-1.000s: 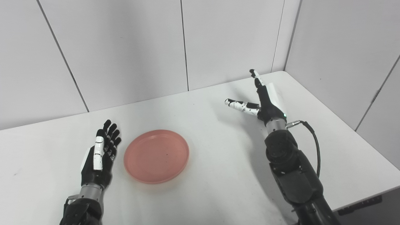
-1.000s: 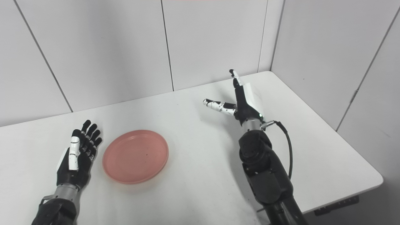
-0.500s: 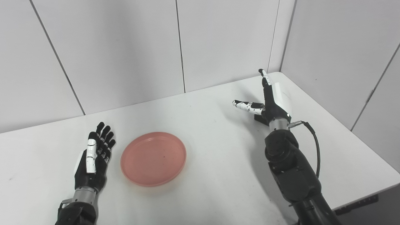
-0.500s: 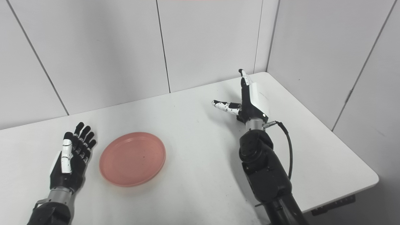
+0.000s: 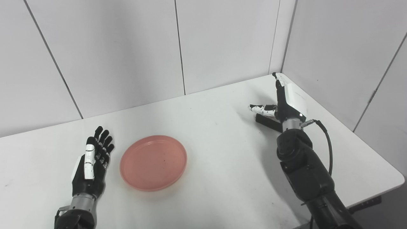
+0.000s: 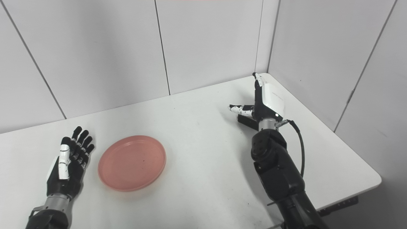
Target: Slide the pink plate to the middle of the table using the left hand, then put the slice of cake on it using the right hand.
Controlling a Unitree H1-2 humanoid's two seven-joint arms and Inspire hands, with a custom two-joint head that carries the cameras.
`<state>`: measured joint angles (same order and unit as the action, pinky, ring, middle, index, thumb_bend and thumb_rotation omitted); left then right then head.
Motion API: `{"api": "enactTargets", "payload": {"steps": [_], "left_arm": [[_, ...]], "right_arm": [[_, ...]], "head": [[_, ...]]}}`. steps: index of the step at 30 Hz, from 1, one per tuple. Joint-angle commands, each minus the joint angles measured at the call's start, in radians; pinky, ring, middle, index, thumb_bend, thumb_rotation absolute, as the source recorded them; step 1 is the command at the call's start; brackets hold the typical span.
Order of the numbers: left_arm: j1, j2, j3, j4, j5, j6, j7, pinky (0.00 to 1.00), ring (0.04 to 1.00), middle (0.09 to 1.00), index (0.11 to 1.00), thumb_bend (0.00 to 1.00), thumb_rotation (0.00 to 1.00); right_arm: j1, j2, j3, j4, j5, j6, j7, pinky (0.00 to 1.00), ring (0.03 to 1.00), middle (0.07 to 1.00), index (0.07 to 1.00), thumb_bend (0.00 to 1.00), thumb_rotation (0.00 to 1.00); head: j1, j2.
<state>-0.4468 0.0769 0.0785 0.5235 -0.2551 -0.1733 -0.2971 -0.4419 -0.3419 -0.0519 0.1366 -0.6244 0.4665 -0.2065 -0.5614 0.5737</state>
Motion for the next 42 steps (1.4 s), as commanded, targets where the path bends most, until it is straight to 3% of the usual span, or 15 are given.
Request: {"api": "enactTargets", "payload": {"steps": [1,13,22,28,33,35,36,37,39,40,41,42], "left_arm": [[0.039,0.001,-0.004,0.008,0.001,0.0,-0.005,1.0,1.0,1.0,1.0,0.63,1.0],[0.041,0.007,-0.011,0.008,0.012,0.003,-0.007,1.0,1.0,1.0,1.0,0.64,1.0],[0.041,0.013,-0.016,0.011,0.013,-0.006,-0.014,1.0,1.0,1.0,1.0,0.66,1.0],[0.036,0.013,-0.011,0.037,0.004,-0.019,-0.022,1.0,1.0,1.0,1.0,0.68,1.0],[0.044,0.011,-0.013,0.013,0.009,-0.002,-0.014,1.0,1.0,1.0,1.0,0.67,1.0],[0.046,0.009,-0.013,0.008,0.008,-0.001,-0.013,1.0,1.0,1.0,1.0,0.68,1.0],[0.047,0.008,-0.013,0.005,0.008,-0.001,-0.013,1.0,1.0,1.0,1.0,0.69,1.0],[0.048,0.005,-0.013,-0.004,0.008,0.002,-0.01,1.0,1.0,1.0,1.0,0.69,1.0],[0.052,0.002,-0.015,-0.02,0.01,0.013,-0.005,1.0,1.0,1.0,1.0,0.68,1.0],[0.054,0.002,-0.017,-0.029,0.012,0.018,-0.003,1.0,1.0,1.0,1.0,0.68,1.0],[0.054,0.002,-0.019,-0.031,0.017,0.016,-0.001,1.0,1.0,1.0,1.0,0.66,1.0],[0.054,0.001,-0.02,-0.03,0.019,0.01,-0.001,1.0,1.0,1.0,1.0,0.66,1.0]], "right_arm": [[-0.041,-0.024,-0.004,-0.01,-0.013,0.002,0.009,0.93,0.924,0.93,0.909,0.74,0.25],[-0.046,-0.03,0.02,0.076,0.015,-0.022,0.018,0.91,0.915,0.922,0.897,0.74,0.28],[-0.055,-0.027,0.051,0.172,0.042,-0.057,-0.005,0.78,0.886,0.905,0.88,0.71,0.28],[-0.055,-0.026,0.048,0.217,0.094,-0.116,-0.023,0.69,0.814,0.869,0.858,0.64,0.17],[-0.049,-0.028,0.051,0.233,0.111,-0.159,-0.052,0.6,0.72,0.8,0.822,0.61,0.08],[-0.048,-0.024,0.048,0.237,0.108,-0.174,-0.082,0.54,0.649,0.726,0.768,0.57,0.02],[-0.048,-0.022,0.046,0.239,0.108,-0.178,-0.096,0.44,0.544,0.587,0.73,0.55,0.01],[-0.05,-0.014,0.033,0.242,0.122,-0.191,-0.115,0.41,0.508,0.54,0.717,0.55,0.0],[-0.052,-0.005,0.017,0.246,0.144,-0.208,-0.135,0.27,0.349,0.492,0.65,0.54,0.0],[-0.052,-0.002,0.012,0.246,0.151,-0.213,-0.142,0.24,0.318,0.483,0.635,0.54,0.0],[-0.052,-0.001,0.012,0.244,0.152,-0.212,-0.147,0.22,0.289,0.477,0.549,0.53,0.0],[-0.052,-0.001,0.011,0.241,0.152,-0.211,-0.151,0.22,0.292,0.476,0.52,0.52,0.0]], "head": [[0.001,0.001],[0.0,0.01],[-0.019,0.013],[-0.015,0.014],[-0.01,0.017],[-0.006,0.019],[-0.006,0.019],[-0.005,0.02],[-0.003,0.02],[-0.002,0.021],[0.0,0.022],[0.003,0.022]]}}
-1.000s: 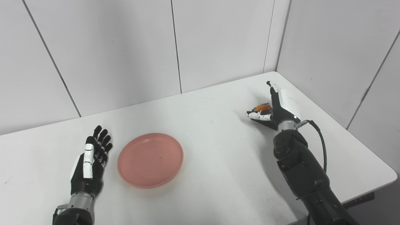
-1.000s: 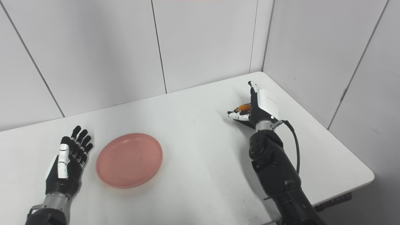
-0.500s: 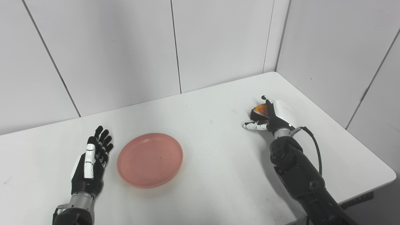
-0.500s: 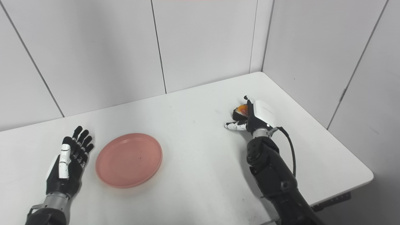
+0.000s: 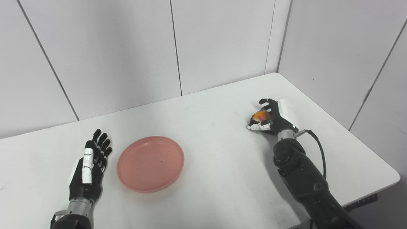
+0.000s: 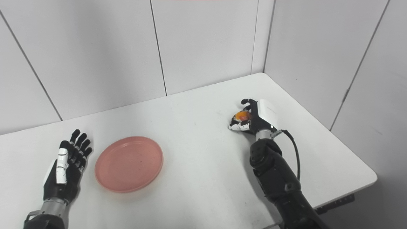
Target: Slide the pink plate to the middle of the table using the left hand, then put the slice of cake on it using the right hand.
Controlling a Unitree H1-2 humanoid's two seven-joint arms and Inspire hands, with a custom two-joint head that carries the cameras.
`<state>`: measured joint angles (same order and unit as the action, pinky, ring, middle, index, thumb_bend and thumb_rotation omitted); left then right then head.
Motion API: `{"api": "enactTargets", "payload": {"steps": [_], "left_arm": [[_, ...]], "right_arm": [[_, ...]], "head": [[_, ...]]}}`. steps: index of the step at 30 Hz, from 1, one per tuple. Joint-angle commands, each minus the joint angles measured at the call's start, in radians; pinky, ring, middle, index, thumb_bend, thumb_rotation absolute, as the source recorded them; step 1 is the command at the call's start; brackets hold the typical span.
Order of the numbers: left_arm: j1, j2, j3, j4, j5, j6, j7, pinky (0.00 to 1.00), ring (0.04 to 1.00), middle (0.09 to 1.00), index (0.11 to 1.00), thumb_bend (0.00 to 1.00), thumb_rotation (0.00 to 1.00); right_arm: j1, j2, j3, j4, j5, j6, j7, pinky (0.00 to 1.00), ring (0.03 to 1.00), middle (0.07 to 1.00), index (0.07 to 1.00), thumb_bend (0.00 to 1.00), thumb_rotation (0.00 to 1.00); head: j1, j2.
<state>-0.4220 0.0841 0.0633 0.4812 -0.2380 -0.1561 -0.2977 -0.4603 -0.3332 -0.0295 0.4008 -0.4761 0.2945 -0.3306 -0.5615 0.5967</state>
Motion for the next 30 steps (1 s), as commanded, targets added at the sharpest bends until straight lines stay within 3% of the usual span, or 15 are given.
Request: {"api": "enactTargets", "payload": {"steps": [1,4,16,23,30], "left_arm": [[0.029,-0.006,-0.005,0.015,0.0,-0.008,-0.004,1.0,1.0,1.0,1.0,0.65,1.0],[0.027,-0.006,-0.008,0.022,0.002,-0.014,-0.005,1.0,1.0,1.0,1.0,0.68,1.0],[0.039,-0.031,-0.035,-0.008,0.028,-0.004,0.024,1.0,1.0,1.0,1.0,0.69,1.0],[0.076,-0.058,-0.059,-0.117,0.082,0.058,0.08,1.0,1.0,1.0,1.0,0.58,1.0],[0.089,-0.085,-0.074,-0.154,0.106,0.079,0.105,1.0,1.0,1.0,1.0,0.59,1.0]], "right_arm": [[-0.033,-0.009,-0.011,-0.026,0.004,-0.038,-0.029,0.24,0.313,0.446,0.526,0.52,0.0],[-0.032,-0.011,-0.011,-0.033,0.006,-0.036,-0.026,0.28,0.358,0.439,0.532,0.51,0.0],[-0.012,-0.034,-0.003,-0.114,0.019,-0.035,0.02,0.3,0.38,0.449,0.528,0.51,0.0],[0.008,-0.037,0.003,-0.264,0.054,-0.004,0.135,0.31,0.389,0.45,0.531,0.51,0.0],[0.025,-0.017,0.04,-0.378,0.073,-0.03,0.211,0.3,0.379,0.448,0.534,0.51,0.0]], "head": [[0.003,-0.001],[0.012,0.0],[0.102,0.016],[0.168,0.036],[0.266,0.049]]}}
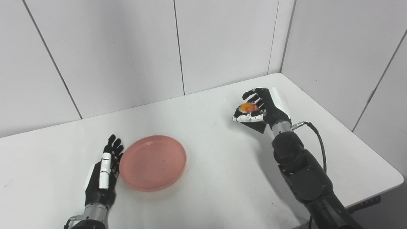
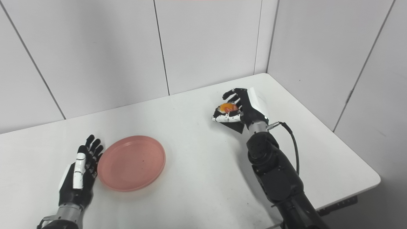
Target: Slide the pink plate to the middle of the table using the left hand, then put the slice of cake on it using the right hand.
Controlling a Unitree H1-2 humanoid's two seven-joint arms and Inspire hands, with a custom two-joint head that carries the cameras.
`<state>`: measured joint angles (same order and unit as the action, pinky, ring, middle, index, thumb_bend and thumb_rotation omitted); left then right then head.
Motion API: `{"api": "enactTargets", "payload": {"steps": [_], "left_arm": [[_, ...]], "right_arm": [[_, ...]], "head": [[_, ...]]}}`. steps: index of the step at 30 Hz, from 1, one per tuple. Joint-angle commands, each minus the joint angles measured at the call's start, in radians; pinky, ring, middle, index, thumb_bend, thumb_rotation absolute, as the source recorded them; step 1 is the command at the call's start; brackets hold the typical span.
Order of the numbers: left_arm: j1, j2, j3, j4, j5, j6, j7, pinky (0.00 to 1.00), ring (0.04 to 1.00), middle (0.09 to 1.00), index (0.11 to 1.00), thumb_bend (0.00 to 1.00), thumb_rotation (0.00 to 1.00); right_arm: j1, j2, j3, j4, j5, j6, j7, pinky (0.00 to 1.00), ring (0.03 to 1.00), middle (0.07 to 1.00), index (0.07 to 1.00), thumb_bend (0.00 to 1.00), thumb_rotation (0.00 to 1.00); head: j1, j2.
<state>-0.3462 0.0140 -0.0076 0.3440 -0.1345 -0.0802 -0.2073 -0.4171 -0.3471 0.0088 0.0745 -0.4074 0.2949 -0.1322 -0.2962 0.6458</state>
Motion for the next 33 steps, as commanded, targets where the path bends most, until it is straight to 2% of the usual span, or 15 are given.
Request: {"api": "enactTargets", "payload": {"steps": [1,10,12,17,24,29,33], "left_arm": [[0.016,-0.019,-0.007,-0.026,0.009,0.011,0.021,1.0,1.0,1.0,1.0,0.59,1.0],[0.015,-0.055,-0.028,-0.018,0.033,-0.008,0.058,1.0,1.0,1.0,1.0,0.64,1.0],[0.011,-0.062,-0.03,-0.005,0.035,-0.022,0.061,1.0,1.0,1.0,1.0,0.64,1.0],[0.008,-0.074,-0.04,0.002,0.051,-0.021,0.076,1.0,1.0,1.0,1.0,0.61,1.0],[0.008,-0.088,-0.046,0.006,0.09,-0.023,0.106,1.0,1.0,1.0,1.0,0.61,1.0],[0.008,-0.094,-0.05,0.005,0.093,-0.021,0.111,1.0,1.0,1.0,1.0,0.56,1.0],[0.007,-0.095,-0.049,0.002,0.087,-0.016,0.108,1.0,1.0,1.0,1.0,0.59,1.0]], "right_arm": [[-0.015,-0.001,0.01,-0.067,0.006,-0.033,0.024,0.31,0.38,0.447,0.535,0.51,0.0],[0.01,0.023,0.076,-0.161,0.008,-0.033,0.115,0.29,0.38,0.448,0.531,0.51,0.0],[0.014,0.029,0.097,-0.166,0.001,-0.051,0.129,0.29,0.376,0.45,0.529,0.51,0.0],[0.016,0.036,0.139,-0.177,-0.017,-0.069,0.15,0.29,0.365,0.448,0.529,0.51,0.0],[0.007,0.072,0.162,-0.233,0.019,-0.043,0.217,0.3,0.371,0.441,0.535,0.51,0.0],[-0.004,0.094,0.177,-0.234,0.026,-0.054,0.25,0.3,0.374,0.447,0.534,0.51,0.0],[-0.014,0.102,0.201,-0.217,0.013,-0.074,0.255,0.31,0.385,0.45,0.535,0.51,0.0]], "head": [[0.01,0.001],[0.096,0.016],[0.116,0.019],[0.141,0.026],[0.189,0.043],[0.208,0.052],[0.218,0.056]]}}
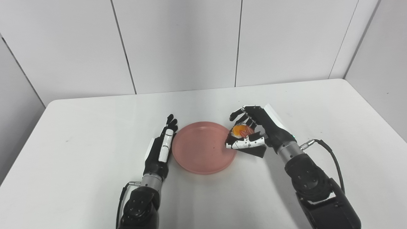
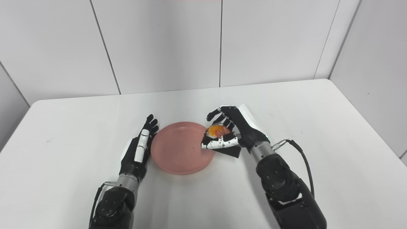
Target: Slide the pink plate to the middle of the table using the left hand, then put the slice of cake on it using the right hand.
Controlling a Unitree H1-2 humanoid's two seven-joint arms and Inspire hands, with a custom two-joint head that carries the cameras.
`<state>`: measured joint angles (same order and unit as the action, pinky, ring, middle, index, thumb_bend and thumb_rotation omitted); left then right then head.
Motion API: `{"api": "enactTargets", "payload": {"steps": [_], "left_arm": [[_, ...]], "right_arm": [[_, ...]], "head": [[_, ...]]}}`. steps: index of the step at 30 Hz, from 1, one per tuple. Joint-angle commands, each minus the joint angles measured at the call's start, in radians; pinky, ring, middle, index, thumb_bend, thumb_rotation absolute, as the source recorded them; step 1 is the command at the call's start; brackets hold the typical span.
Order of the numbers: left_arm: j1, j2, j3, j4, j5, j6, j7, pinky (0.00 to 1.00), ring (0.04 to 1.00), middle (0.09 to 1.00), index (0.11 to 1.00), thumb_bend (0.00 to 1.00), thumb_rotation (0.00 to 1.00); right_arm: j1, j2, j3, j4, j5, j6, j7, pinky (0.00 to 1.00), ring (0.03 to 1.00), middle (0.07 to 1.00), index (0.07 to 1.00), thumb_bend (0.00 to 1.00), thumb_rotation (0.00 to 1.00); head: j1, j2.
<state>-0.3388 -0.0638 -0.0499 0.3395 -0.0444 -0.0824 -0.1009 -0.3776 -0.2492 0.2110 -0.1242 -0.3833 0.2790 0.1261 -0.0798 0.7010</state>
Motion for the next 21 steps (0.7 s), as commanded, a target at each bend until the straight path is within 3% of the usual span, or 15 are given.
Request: {"api": "enactTargets", "payload": {"steps": [1,21], "left_arm": [[0.0,-0.017,-0.007,0.005,-0.003,-0.014,0.002,1.0,1.0,1.0,1.0,0.6,1.0],[0.006,-0.029,-0.028,-0.014,0.025,0.012,0.035,1.0,1.0,1.0,1.0,0.62,1.0]], "right_arm": [[-0.054,0.003,0.002,-0.014,-0.012,-0.064,-0.003,0.31,0.39,0.453,0.534,0.51,0.0],[-0.164,0.076,0.08,0.257,-0.085,-0.229,-0.049,0.32,0.394,0.439,0.54,0.51,0.0]], "head": [[0.002,0.001],[0.045,-0.001]]}}
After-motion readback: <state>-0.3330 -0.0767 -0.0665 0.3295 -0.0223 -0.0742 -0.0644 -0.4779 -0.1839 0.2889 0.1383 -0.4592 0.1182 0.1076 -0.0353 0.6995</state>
